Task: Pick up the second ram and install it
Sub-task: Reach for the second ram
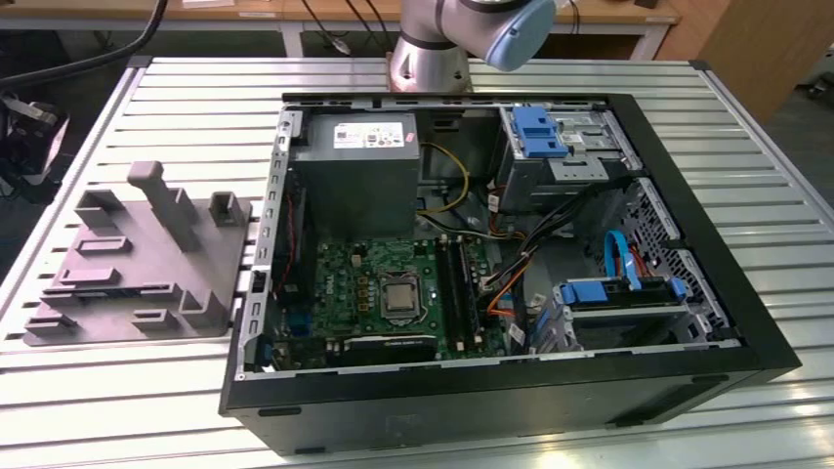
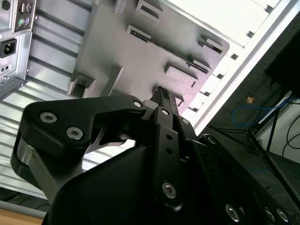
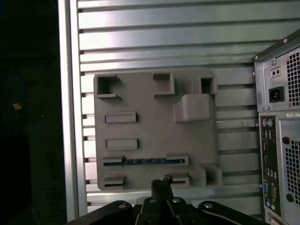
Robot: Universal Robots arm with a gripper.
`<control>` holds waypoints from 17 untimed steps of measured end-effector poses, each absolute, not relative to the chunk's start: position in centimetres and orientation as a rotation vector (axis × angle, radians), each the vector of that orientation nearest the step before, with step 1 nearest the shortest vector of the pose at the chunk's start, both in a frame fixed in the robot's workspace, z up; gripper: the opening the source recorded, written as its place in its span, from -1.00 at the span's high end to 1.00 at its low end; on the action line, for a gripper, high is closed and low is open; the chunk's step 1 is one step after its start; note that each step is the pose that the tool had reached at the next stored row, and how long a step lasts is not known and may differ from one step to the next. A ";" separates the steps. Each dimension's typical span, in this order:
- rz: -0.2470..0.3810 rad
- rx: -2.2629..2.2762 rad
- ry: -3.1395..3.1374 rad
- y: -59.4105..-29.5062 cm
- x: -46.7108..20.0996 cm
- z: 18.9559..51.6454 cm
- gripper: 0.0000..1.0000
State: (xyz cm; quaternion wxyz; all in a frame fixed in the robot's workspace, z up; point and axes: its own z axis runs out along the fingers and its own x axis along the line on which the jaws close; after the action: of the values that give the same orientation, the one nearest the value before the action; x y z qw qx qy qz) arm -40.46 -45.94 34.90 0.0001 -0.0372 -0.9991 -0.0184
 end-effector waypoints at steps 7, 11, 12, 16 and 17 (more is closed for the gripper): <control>-0.057 -0.115 -3.134 -46.3 -40.5 33.7 0.80; -0.057 -0.113 -3.132 -46.6 -40.5 32.9 0.80; -0.057 -0.112 -3.132 -46.7 -40.5 32.7 0.80; -0.056 -0.111 -3.131 -46.8 -40.5 32.5 0.80; -0.056 -0.111 -3.131 -46.8 -40.5 32.5 0.80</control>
State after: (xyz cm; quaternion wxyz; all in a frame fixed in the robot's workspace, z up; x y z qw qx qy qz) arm -40.48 -46.85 32.52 0.0041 -0.0353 -0.9992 -0.0180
